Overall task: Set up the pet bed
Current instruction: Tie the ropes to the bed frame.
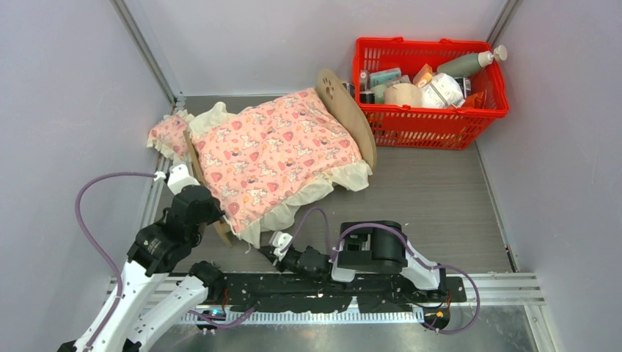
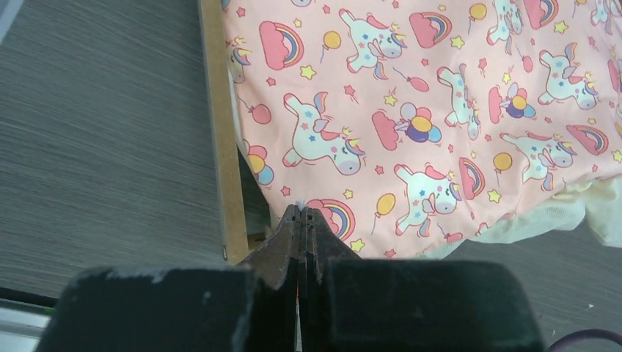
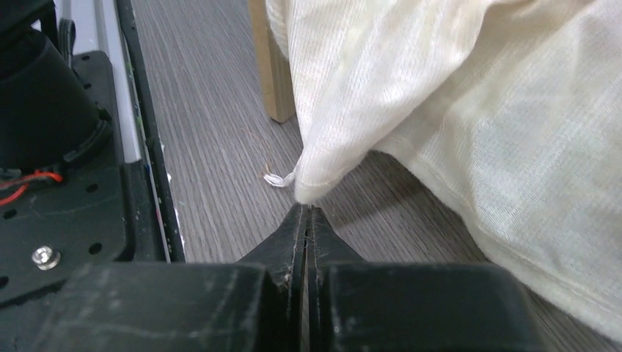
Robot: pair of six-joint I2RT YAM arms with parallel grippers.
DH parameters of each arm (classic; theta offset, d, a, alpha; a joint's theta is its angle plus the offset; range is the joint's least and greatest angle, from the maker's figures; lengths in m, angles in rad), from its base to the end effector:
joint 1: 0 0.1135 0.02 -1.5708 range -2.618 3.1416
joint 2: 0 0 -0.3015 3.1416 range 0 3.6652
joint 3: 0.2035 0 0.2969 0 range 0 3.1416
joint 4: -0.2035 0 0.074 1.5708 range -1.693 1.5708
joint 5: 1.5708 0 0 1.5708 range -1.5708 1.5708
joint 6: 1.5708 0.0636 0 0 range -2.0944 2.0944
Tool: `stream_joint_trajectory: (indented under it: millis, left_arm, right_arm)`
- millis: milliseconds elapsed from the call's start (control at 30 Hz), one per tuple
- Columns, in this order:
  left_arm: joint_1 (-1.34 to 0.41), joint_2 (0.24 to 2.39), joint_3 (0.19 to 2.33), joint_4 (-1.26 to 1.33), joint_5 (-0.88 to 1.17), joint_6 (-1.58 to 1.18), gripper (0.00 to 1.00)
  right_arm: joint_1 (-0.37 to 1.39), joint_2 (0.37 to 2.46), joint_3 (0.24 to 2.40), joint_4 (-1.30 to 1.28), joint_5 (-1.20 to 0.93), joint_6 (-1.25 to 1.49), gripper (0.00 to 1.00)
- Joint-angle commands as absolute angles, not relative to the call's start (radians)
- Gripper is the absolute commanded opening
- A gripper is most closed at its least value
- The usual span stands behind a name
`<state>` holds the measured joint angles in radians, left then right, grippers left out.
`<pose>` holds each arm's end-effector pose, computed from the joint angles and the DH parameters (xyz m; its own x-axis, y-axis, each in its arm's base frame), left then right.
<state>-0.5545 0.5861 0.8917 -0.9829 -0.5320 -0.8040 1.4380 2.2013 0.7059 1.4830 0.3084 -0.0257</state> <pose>0.1262 -0.0402 0.3442 -0.4544 -0.4486 -0.7696 -0.3020 0.8904 -0.3406 0.0740 0.4079 0.0699 0.0216 -0.0233 -0.9995 -0.9040 0.4266 -0.0295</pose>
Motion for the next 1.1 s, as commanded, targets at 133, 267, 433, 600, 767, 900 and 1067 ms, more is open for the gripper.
stream_joint_trajectory:
  millis: [133,267,433,600,767,900,1067]
  left_arm:
    - [-0.558,0.549,0.899,-1.023,-0.720,-0.796,0.00]
    - [-0.557,0.519,0.892,-1.047,-0.807,-0.810,0.00]
    - [-0.556,0.493,0.933,-1.044,-0.941,-0.767,0.00]
    - [-0.557,0.486,0.963,-0.974,-1.030,-0.714,0.00]
    - [-0.557,0.488,0.962,-0.892,-1.042,-0.648,0.00]
    - [-0.557,0.502,0.956,-0.873,-1.058,-0.629,0.00]
    - [-0.555,0.523,0.929,-0.832,-1.178,-0.571,0.00]
  right_arm:
    - [1.447,2.160,0.869,1.410,0.246,0.050,0.05]
    - [1.447,2.177,0.953,1.318,0.240,0.078,0.05]
    - [1.448,2.195,0.929,1.326,0.262,0.162,0.05]
    - [1.456,2.202,0.875,1.303,0.272,0.251,0.05]
    - [1.469,2.202,0.831,1.263,0.299,0.319,0.05]
    - [1.478,2.181,0.797,1.212,0.304,0.364,0.05]
    - [1.502,2.172,0.797,1.183,0.299,0.339,0.05]
